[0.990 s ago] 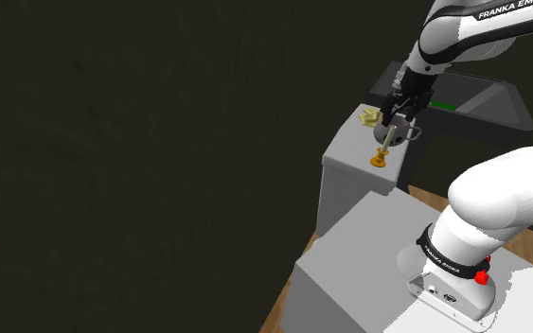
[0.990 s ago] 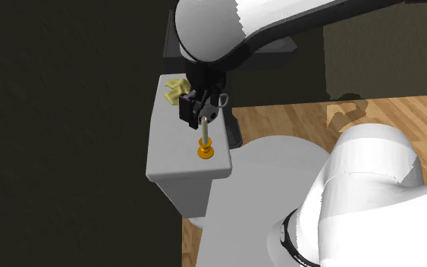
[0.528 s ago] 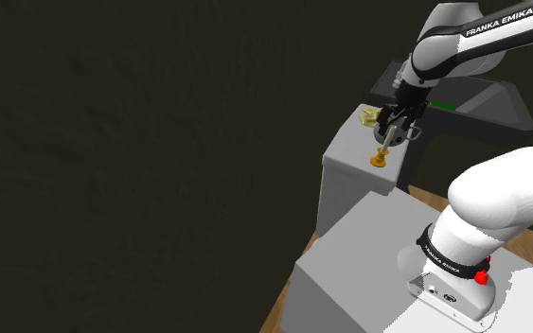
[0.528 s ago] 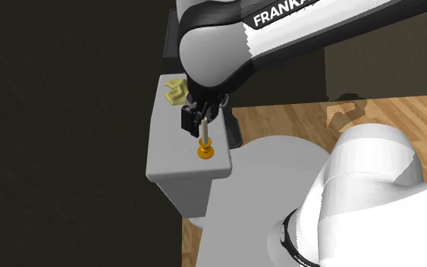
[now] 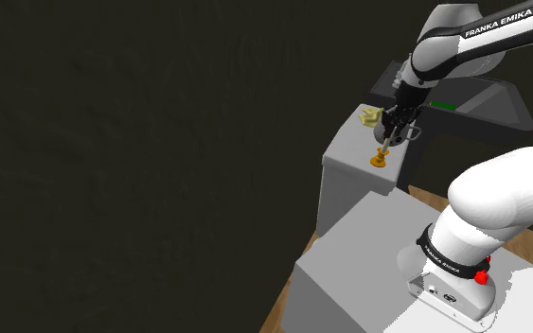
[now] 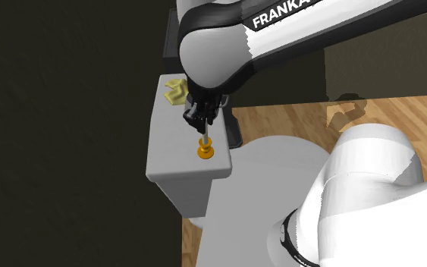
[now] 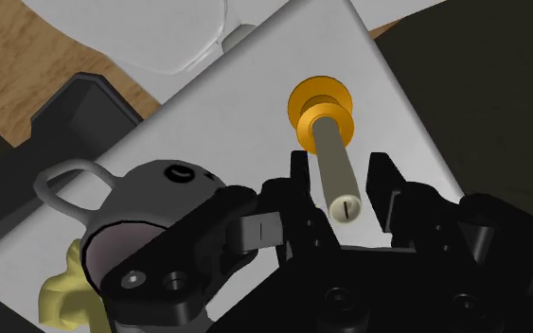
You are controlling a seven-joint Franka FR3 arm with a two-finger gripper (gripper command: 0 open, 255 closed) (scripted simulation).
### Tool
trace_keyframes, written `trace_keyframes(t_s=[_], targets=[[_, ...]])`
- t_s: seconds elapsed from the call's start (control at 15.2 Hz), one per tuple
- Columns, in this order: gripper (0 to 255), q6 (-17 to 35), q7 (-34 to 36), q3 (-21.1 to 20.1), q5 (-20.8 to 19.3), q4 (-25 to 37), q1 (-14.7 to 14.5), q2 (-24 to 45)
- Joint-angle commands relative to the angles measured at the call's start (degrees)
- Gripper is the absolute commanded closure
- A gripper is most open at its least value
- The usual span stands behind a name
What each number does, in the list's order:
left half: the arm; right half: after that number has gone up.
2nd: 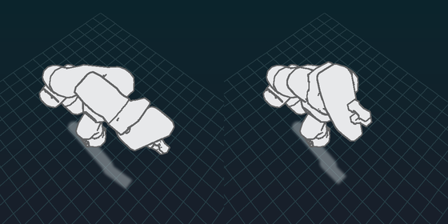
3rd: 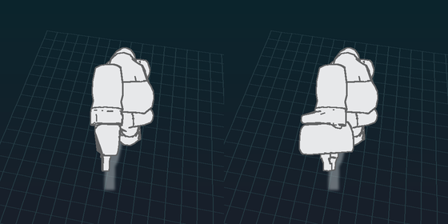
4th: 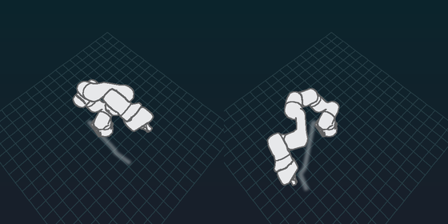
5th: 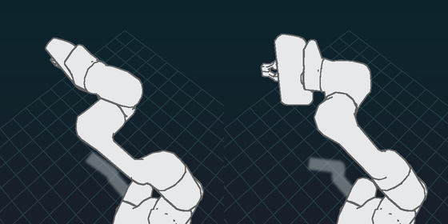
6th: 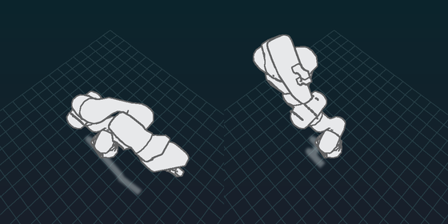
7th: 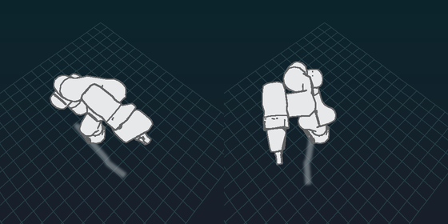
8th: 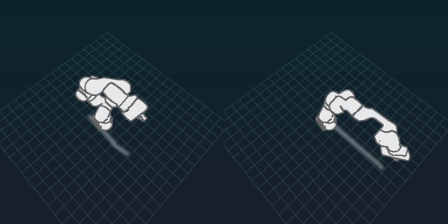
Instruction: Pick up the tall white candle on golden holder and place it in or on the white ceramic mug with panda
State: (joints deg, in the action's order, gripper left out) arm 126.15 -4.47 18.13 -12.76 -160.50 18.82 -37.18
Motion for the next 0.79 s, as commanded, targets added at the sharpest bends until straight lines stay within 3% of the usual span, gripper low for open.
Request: trace_keyframes(t_s=[0.0, 0.46, 0.73], targets=[[255, 0.00, 0.00, 0.00, 0.00, 0.00, 0.00, 0.00], [255, 0.01, 0.00, 0.00, 0.00, 0.00, 0.00, 0.01], [255, -3.90, -0.01, -0.67, 0.48, 2.08, -0.10, -1.84]])
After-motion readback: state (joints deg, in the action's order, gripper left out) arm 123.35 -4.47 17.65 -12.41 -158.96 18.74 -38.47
